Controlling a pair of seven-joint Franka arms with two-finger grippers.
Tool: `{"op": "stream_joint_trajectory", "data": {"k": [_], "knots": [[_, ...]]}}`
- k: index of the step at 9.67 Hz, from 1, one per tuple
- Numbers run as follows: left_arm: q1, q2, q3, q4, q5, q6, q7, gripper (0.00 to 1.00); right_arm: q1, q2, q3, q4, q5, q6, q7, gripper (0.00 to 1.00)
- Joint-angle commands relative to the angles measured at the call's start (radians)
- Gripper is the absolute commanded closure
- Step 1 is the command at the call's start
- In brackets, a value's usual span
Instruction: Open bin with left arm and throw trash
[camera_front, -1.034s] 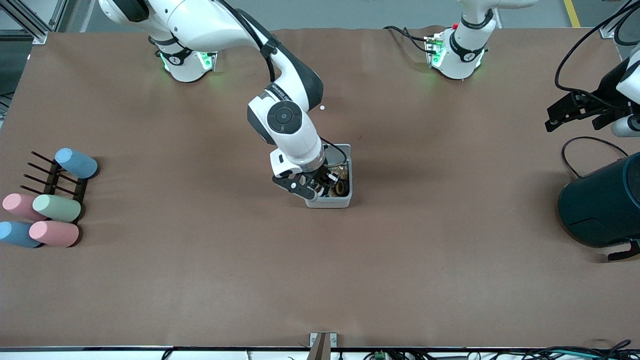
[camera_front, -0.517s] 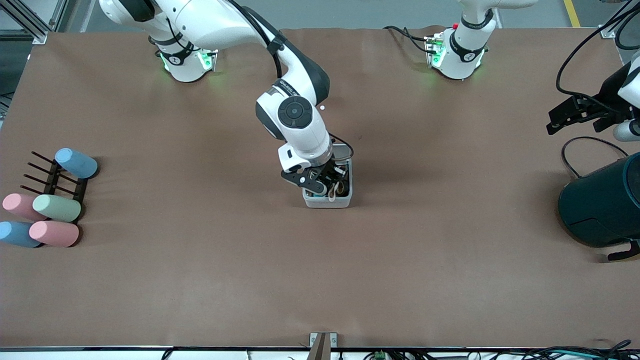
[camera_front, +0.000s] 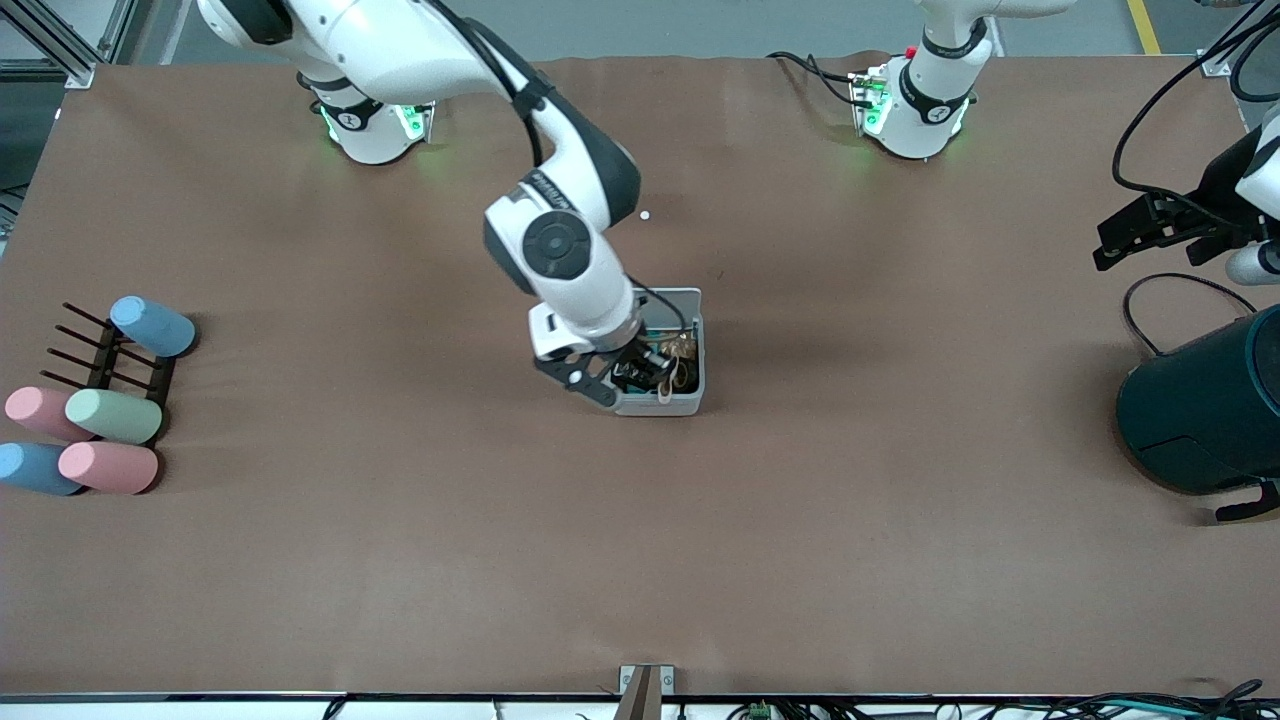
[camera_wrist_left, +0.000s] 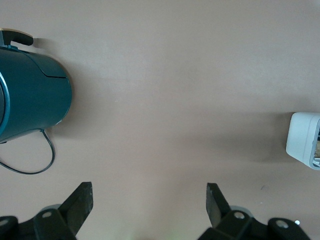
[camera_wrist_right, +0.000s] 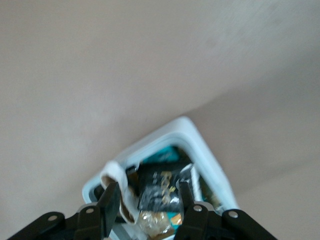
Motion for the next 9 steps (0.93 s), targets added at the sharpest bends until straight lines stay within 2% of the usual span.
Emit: {"op": "stream_joint_trajectory", "data": {"k": [1, 4, 6, 8, 9], "knots": [[0.012, 0.004, 0.007, 0.01, -0.011, 0.005, 0.017, 0.0, -0.123, -0.161, 0.01, -0.033, 0.023, -0.189, -0.02, 0.43], [0.032, 0.013, 0.007, 0.01, -0.009, 0.005, 0.034, 0.0, -0.337, -0.36, 0.01, -0.05, 0.032, -0.485, -0.285, 0.44], [0.034, 0.013, 0.007, 0.01, -0.011, 0.005, 0.021, 0.0, -0.485, -0.48, 0.01, -0.096, 0.032, -0.634, -0.568, 0.43], [0.034, 0.013, 0.007, 0.01, -0.008, 0.005, 0.032, 0.0, -0.596, -0.526, 0.004, -0.095, 0.001, -0.765, -0.91, 0.09], [0.034, 0.015, 0.007, 0.01, -0.006, 0.005, 0.032, 0.0, -0.619, -0.528, 0.006, -0.086, -0.05, -0.808, -0.974, 0.0]]}}
